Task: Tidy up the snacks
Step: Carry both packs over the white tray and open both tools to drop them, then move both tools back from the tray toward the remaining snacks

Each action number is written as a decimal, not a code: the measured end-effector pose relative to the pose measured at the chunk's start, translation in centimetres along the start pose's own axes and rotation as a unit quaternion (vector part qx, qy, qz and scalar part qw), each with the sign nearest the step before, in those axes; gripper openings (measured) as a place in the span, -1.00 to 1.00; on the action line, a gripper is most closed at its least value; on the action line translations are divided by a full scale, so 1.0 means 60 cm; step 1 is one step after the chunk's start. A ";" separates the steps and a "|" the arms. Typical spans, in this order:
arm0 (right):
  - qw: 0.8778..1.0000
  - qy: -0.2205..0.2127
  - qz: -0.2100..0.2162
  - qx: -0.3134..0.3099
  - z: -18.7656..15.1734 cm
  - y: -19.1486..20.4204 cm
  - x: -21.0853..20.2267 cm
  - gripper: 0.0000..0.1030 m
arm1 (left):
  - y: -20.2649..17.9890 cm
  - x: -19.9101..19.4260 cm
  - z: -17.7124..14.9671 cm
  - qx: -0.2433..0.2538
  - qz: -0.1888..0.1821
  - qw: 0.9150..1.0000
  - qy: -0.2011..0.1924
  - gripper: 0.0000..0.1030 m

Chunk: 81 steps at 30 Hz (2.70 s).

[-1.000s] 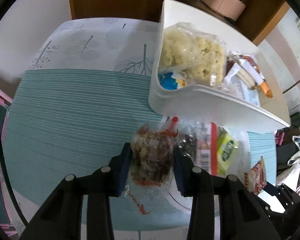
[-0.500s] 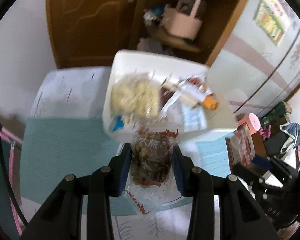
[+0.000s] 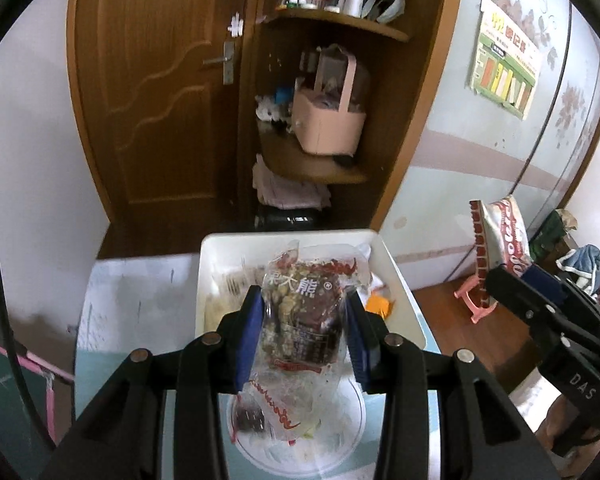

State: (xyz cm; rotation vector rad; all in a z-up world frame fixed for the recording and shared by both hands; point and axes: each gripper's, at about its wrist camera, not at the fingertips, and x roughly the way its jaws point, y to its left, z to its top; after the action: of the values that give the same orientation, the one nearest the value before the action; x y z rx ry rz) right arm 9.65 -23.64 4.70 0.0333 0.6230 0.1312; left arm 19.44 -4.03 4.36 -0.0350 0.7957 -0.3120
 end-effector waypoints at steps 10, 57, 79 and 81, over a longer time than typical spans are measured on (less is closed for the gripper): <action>1.000 -0.002 -0.023 0.011 0.046 -0.014 0.054 0.01 | -0.001 0.045 0.061 -0.009 0.019 1.000 -0.004 -0.27; 0.991 0.108 -0.058 0.046 0.002 -0.037 0.160 0.66 | 0.013 0.093 0.002 0.010 0.059 0.998 0.037 0.84; 0.996 0.056 -0.065 -0.007 -0.058 -0.010 0.040 0.66 | -0.040 -0.044 -0.065 0.054 0.090 0.993 -0.057 0.92; 0.997 0.054 -0.063 -0.009 -0.070 -0.012 0.035 0.66 | -0.035 -0.047 -0.077 0.055 0.099 0.992 -0.063 0.98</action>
State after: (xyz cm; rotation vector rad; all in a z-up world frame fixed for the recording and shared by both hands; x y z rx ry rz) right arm 8.99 -24.08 0.04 -0.0308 0.7303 0.0174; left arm 13.78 -4.83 3.38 0.1264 0.6503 -0.1639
